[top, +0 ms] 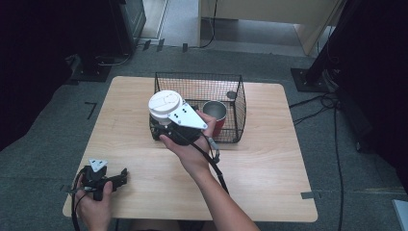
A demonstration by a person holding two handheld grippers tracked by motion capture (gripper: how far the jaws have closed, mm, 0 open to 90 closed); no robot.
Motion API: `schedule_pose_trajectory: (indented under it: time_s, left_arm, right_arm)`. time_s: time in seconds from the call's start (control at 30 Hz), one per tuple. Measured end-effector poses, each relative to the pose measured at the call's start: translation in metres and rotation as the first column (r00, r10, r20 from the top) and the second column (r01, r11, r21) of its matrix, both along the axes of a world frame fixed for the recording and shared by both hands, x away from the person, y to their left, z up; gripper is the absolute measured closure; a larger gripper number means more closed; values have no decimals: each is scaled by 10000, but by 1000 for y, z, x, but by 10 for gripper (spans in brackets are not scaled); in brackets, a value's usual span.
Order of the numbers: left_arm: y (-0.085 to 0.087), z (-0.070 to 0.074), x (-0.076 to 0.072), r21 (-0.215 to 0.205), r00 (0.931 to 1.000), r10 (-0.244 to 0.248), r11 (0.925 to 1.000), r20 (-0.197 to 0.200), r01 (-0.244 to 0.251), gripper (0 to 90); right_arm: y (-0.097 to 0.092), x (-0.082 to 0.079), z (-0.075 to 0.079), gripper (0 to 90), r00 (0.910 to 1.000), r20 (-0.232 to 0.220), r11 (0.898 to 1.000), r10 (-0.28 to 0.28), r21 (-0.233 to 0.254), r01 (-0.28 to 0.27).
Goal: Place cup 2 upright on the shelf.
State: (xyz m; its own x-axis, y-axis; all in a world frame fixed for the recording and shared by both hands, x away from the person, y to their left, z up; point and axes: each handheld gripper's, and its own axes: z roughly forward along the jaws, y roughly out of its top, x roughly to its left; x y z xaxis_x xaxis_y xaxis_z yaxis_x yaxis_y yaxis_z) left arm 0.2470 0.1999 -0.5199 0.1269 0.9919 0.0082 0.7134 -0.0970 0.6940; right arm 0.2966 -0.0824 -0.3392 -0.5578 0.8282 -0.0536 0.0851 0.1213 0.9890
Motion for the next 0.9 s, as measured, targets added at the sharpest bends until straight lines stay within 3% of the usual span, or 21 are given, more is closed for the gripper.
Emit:
schedule_pose_trajectory:
  time_s: [0.4, 0.9]
  left_arm:
    - [0, 0, 0, -2, 10000, 1, 10000, 3, -1, 21]
    - [0, 0, 0, -1, 10000, -5, 10000, 24, 5, 21]
  right_arm:
    - [0, 16, 1, 162, 9993, -93, 9993, -362, 39, 362]
    - [3, 49, 1, 162, 9954, -46, 9954, -959, -52, 958]
